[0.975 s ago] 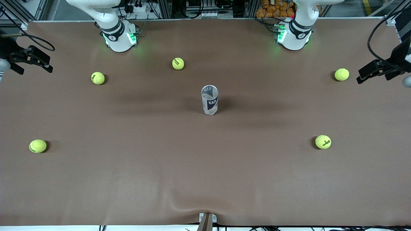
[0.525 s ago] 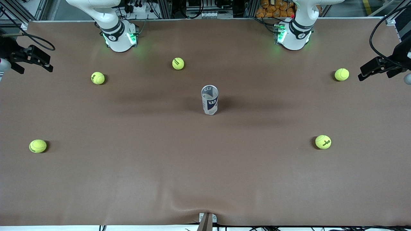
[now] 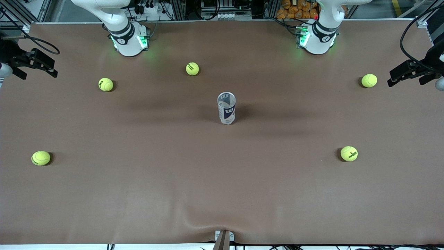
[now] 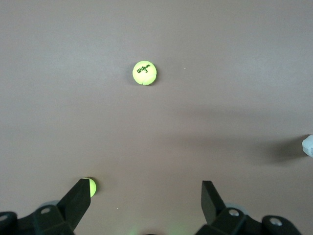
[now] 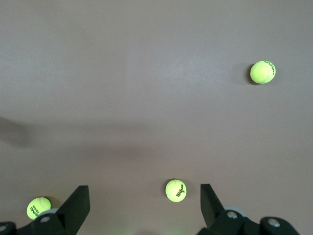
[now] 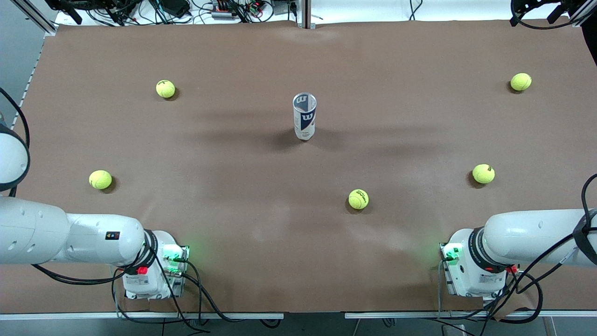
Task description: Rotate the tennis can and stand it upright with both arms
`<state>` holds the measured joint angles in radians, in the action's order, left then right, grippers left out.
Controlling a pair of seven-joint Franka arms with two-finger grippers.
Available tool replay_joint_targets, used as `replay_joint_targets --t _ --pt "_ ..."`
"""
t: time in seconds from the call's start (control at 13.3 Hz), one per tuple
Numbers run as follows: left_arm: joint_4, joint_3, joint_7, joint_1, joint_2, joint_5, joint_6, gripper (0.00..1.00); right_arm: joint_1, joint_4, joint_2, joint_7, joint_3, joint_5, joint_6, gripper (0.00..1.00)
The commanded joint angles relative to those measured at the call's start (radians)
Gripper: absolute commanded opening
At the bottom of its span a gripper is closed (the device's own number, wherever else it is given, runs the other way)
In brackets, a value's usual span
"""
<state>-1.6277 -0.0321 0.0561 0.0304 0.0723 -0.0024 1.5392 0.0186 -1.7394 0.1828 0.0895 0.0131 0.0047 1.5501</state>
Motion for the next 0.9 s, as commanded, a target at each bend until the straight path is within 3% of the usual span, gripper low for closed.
replay_joint_targets --t 0.0,0.82 --pt "-0.009 -0.009 -0.025 0.008 0.011 -0.005 -0.007 1.00 0.017 0.000 0.017 -0.007 -0.010 0.017 -0.013 1.00" --pt "-0.011 -0.002 -0.041 0.013 0.001 -0.005 -0.008 1.00 0.015 0.000 0.017 -0.007 -0.012 0.017 -0.027 1.00"
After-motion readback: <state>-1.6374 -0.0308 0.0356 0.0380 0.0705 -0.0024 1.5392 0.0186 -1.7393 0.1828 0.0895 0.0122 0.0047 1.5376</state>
